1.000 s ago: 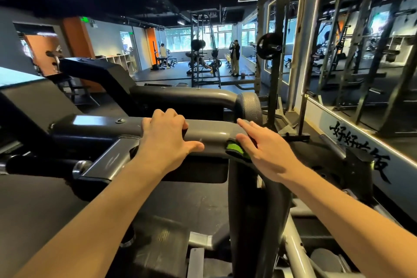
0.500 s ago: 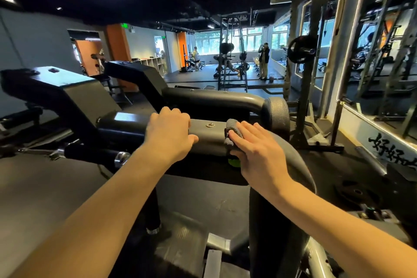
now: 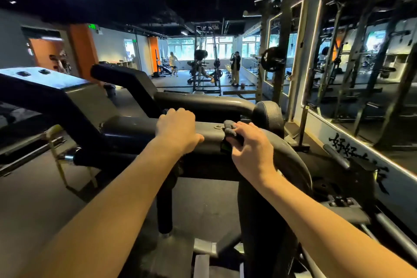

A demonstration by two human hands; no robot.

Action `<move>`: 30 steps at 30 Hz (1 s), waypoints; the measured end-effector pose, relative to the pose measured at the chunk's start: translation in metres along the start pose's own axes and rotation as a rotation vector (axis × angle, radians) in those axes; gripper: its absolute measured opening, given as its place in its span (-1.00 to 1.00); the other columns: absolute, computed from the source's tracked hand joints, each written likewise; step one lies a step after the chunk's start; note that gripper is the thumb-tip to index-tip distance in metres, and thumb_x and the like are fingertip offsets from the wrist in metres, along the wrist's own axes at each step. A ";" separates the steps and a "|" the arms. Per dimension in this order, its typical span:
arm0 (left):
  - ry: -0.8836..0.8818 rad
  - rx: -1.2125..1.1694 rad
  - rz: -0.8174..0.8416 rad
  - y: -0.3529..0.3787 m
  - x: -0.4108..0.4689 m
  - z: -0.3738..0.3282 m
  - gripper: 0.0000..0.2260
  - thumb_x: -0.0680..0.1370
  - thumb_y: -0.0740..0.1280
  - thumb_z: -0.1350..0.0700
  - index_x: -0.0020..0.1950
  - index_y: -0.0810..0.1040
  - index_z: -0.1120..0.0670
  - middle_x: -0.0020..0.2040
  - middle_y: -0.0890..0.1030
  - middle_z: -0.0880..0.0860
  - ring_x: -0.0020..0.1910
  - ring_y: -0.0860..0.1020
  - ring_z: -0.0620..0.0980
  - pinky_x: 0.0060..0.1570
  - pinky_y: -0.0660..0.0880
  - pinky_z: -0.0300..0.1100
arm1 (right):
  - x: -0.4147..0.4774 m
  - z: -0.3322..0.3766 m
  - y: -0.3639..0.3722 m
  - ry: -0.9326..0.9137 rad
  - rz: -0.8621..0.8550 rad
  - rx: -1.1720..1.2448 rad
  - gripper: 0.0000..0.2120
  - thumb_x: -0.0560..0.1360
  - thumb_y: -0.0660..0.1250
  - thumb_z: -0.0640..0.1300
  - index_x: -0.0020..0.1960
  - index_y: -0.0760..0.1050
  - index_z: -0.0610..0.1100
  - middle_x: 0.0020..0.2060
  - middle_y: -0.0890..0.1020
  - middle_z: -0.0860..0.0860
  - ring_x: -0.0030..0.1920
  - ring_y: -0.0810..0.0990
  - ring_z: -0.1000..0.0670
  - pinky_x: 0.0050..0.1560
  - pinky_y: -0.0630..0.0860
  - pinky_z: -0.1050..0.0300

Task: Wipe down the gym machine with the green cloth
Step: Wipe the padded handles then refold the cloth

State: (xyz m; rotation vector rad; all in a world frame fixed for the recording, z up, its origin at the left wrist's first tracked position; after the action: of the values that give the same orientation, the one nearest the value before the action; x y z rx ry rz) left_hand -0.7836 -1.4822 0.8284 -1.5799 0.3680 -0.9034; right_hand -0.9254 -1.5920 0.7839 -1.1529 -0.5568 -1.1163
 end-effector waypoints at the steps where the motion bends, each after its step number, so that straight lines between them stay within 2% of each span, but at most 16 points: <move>1: 0.006 0.006 -0.003 0.001 0.001 0.001 -0.57 0.55 0.41 -0.22 0.27 0.59 0.04 0.21 0.58 0.08 0.26 0.49 0.13 0.22 0.46 0.04 | 0.002 0.006 0.006 -0.018 0.037 -0.010 -0.80 0.44 0.52 -0.26 0.06 0.65 -0.18 -0.02 0.71 -0.10 0.00 0.66 -0.15 0.13 0.61 -0.09; 4: 0.025 0.012 -0.030 0.004 0.002 0.000 -0.57 0.56 0.39 -0.23 0.28 0.57 0.04 0.23 0.55 0.09 0.27 0.46 0.15 0.22 0.43 0.04 | -0.001 -0.015 0.000 -0.001 0.122 -0.050 -0.75 0.51 0.47 -0.21 0.19 0.63 -0.13 0.08 0.70 -0.07 0.08 0.66 -0.09 0.17 0.61 -0.04; 7: 0.031 -0.008 -0.042 0.007 0.001 0.001 -0.57 0.57 0.39 -0.21 0.27 0.57 0.06 0.24 0.53 0.10 0.28 0.44 0.16 0.22 0.42 0.04 | -0.015 -0.064 -0.029 0.253 0.011 -0.024 -0.70 0.54 0.33 -0.20 0.25 0.60 -0.12 0.10 0.70 -0.07 0.11 0.65 -0.09 0.17 0.59 -0.11; 9: 0.030 -0.010 -0.042 0.008 -0.001 0.000 -0.58 0.57 0.39 -0.20 0.27 0.57 0.07 0.24 0.52 0.11 0.28 0.43 0.16 0.22 0.42 0.05 | -0.022 -0.065 -0.030 0.319 -0.082 -0.046 -0.64 0.49 0.26 -0.18 0.25 0.61 -0.15 0.11 0.70 -0.09 0.14 0.63 -0.11 0.23 0.56 -0.16; 11: 0.025 -0.013 -0.040 0.009 -0.001 0.001 -0.58 0.57 0.39 -0.19 0.28 0.56 0.07 0.24 0.52 0.10 0.27 0.43 0.16 0.22 0.42 0.05 | -0.019 -0.035 -0.009 0.200 -0.087 -0.057 -0.67 0.49 0.29 -0.16 0.22 0.63 -0.19 0.12 0.70 -0.13 0.18 0.64 -0.13 0.33 0.51 -0.17; 13: 0.012 -0.013 -0.050 0.008 -0.002 0.003 -0.58 0.57 0.39 -0.19 0.29 0.55 0.06 0.24 0.52 0.10 0.27 0.44 0.15 0.22 0.42 0.04 | -0.015 -0.003 0.014 0.040 -0.061 -0.068 -0.72 0.50 0.41 -0.20 0.20 0.64 -0.21 0.15 0.69 -0.14 0.23 0.64 -0.13 0.43 0.44 -0.10; 16: 0.000 -0.020 -0.055 0.008 -0.004 0.002 -0.58 0.56 0.40 -0.19 0.30 0.54 0.05 0.23 0.52 0.09 0.26 0.44 0.14 0.24 0.44 0.06 | -0.016 0.009 0.026 -0.121 0.032 -0.113 -0.59 0.49 0.49 -0.22 0.33 0.58 -0.18 0.31 0.62 -0.12 0.39 0.54 -0.10 0.52 0.33 -0.03; 19: -0.016 -0.061 -0.056 0.008 -0.006 0.002 -0.59 0.55 0.42 -0.20 0.27 0.54 0.03 0.22 0.52 0.08 0.28 0.43 0.13 0.25 0.46 0.08 | -0.030 -0.016 0.013 -0.265 0.170 -0.278 -0.38 0.50 0.48 -0.14 0.53 0.40 -0.09 0.51 0.41 -0.10 0.54 0.33 -0.12 0.56 0.25 -0.10; 24: -0.035 -0.128 -0.063 0.009 -0.009 0.006 -0.66 0.53 0.45 -0.18 0.17 0.57 0.01 0.16 0.52 0.06 0.22 0.44 0.09 0.21 0.50 0.08 | -0.038 -0.081 -0.018 -0.057 0.230 -0.302 -0.24 0.49 0.43 0.12 0.60 0.26 -0.07 0.54 0.37 -0.10 0.55 0.32 -0.14 0.51 0.32 -0.15; 27: -0.040 -0.143 -0.077 0.008 -0.009 0.005 -0.67 0.53 0.46 -0.17 0.16 0.57 0.00 0.15 0.52 0.04 0.21 0.44 0.07 0.22 0.51 0.08 | -0.033 -0.070 -0.010 -0.061 0.231 -0.328 -0.27 0.48 0.50 0.05 0.57 0.33 -0.08 0.51 0.42 -0.12 0.52 0.36 -0.17 0.49 0.36 -0.18; 30: -0.040 -0.142 -0.063 0.006 -0.009 0.004 -0.67 0.53 0.46 -0.16 0.17 0.58 -0.01 0.15 0.52 0.03 0.21 0.45 0.05 0.23 0.51 0.06 | -0.014 -0.033 0.008 -0.177 0.260 -0.311 -0.36 0.50 0.47 0.10 0.51 0.42 -0.07 0.45 0.50 -0.10 0.47 0.43 -0.17 0.47 0.38 -0.15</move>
State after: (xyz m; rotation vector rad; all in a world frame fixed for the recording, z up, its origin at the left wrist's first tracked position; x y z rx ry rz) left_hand -0.7847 -1.4750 0.8198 -1.7457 0.3618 -0.9086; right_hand -0.9292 -1.6170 0.7567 -1.5580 -0.3613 -0.8998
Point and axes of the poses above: each hand's wrist, its own x-axis towards the middle knuckle, its own y-axis out of the palm, z = x × y, the point moved 9 cm from there along x, towards the middle knuckle
